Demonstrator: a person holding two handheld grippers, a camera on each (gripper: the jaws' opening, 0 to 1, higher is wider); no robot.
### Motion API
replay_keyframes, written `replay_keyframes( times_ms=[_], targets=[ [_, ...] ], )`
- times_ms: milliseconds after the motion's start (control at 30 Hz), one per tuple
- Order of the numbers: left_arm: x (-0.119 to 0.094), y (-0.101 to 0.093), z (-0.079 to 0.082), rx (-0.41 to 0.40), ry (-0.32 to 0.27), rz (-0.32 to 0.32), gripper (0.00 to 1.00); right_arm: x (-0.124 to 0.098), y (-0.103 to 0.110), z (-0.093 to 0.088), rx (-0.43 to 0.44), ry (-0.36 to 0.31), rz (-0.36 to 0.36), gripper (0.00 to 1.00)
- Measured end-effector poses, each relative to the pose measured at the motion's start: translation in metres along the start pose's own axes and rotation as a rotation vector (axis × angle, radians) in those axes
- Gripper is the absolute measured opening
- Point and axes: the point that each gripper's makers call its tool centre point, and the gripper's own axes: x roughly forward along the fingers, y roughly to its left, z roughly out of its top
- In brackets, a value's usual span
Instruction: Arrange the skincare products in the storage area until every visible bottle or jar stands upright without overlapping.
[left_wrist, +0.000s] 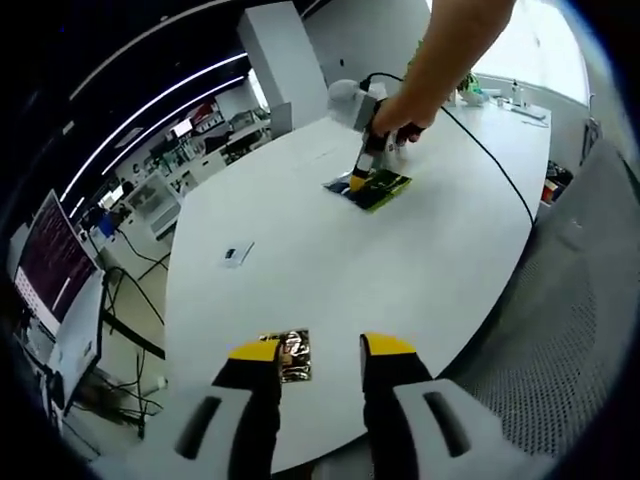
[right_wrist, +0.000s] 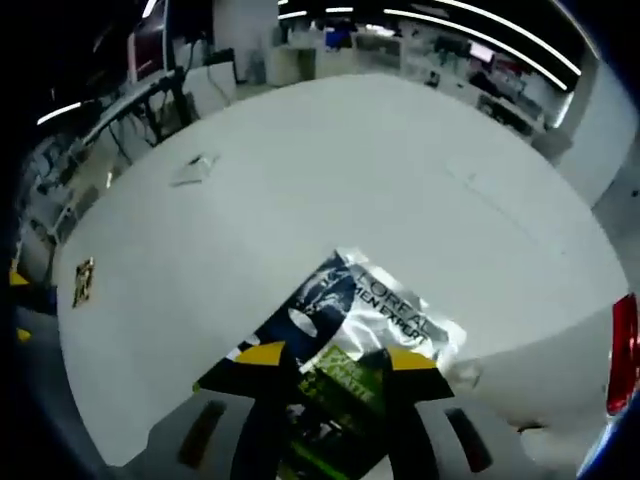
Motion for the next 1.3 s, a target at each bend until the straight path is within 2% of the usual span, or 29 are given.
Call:
replay_keyframes(
  times_ms=[33,67,133,167,267,367,467,533,600,633,700,767,800,833,867,933,967,1000,1067,1133,1200,1300],
  targets=[
    [0.000,0.000,0.000,0.000,0.000,0.001,0.28,-0.004,0.000,0.004,-0.005,-0.014,-0.001,0.37],
    [0.000,0.000,0.000,0.000,0.001,0.002,0.28,-0.010,0.002,0.016,0.011,-0.071,0.021,0.36],
    [0.000,0.001,-0.001,-0.001,0.003,0.003,0.27,-0.018,-0.004,0.029,0.024,-0.120,0.018,0.37],
    [0.000,0.001,-0.001,-0.001,0.004,0.002,0.28,-0.026,-0.009,0.042,0.048,-0.171,0.017,0.36],
    [0.000,0.001,0.000,-0.002,0.001,0.004,0.27,-0.041,-0.009,0.056,0.040,-0.209,0.039,0.37],
    [0.000,0.001,-0.001,-0.003,0.006,0.005,0.27,-0.064,0.015,0.079,0.079,-0.283,0.142,0.35],
    [0.000,0.002,-0.001,-0.002,0.005,0.006,0.27,-0.081,0.026,0.092,0.077,-0.326,0.162,0.34],
    [0.000,0.002,0.000,-0.002,0.002,0.007,0.27,-0.092,0.037,0.114,0.020,-0.375,0.176,0.35],
    [0.000,0.001,-0.001,0.000,0.008,0.003,0.26,-0.109,0.058,0.146,-0.102,-0.424,0.217,0.33],
    [0.000,0.001,-0.001,0.002,0.009,0.002,0.26,-0.120,0.070,0.172,-0.138,-0.477,0.245,0.32],
    [0.000,0.001,0.000,0.002,0.003,0.002,0.26,-0.133,0.084,0.203,-0.151,-0.501,0.300,0.29],
    [0.000,0.001,0.000,0.002,0.004,0.001,0.26,-0.145,0.099,0.239,-0.201,-0.504,0.340,0.30],
    [-0.001,0.001,-0.001,0.002,0.006,0.001,0.26,-0.151,0.105,0.256,-0.234,-0.542,0.353,0.29],
    [0.000,0.001,-0.001,0.003,0.007,0.000,0.26,-0.156,0.116,0.273,-0.240,-0.553,0.399,0.27],
    [-0.001,0.001,-0.001,0.006,0.008,0.003,0.26,-0.155,0.123,0.278,-0.259,-0.522,0.422,0.25],
    [-0.001,0.002,-0.002,0.002,0.011,0.006,0.26,-0.141,0.129,0.284,-0.377,-0.446,0.398,0.30],
    [-0.001,0.002,-0.002,0.002,0.013,0.008,0.26,-0.134,0.133,0.285,-0.405,-0.410,0.400,0.31],
    [-0.001,0.003,-0.003,0.003,0.015,0.010,0.26,-0.126,0.142,0.285,-0.401,-0.382,0.431,0.31],
    [-0.001,0.004,-0.003,0.002,0.018,0.016,0.26,-0.107,0.151,0.285,-0.408,-0.342,0.447,0.29],
    [-0.001,0.005,-0.004,-0.001,0.022,0.019,0.26,-0.086,0.155,0.277,-0.412,-0.282,0.449,0.31],
    [-0.001,0.005,-0.005,-0.002,0.026,0.021,0.26,-0.053,0.156,0.264,-0.468,-0.186,0.427,0.34],
    [-0.001,0.005,-0.007,-0.002,0.037,0.020,0.25,-0.021,0.159,0.258,-0.551,-0.118,0.424,0.36]
  ],
)
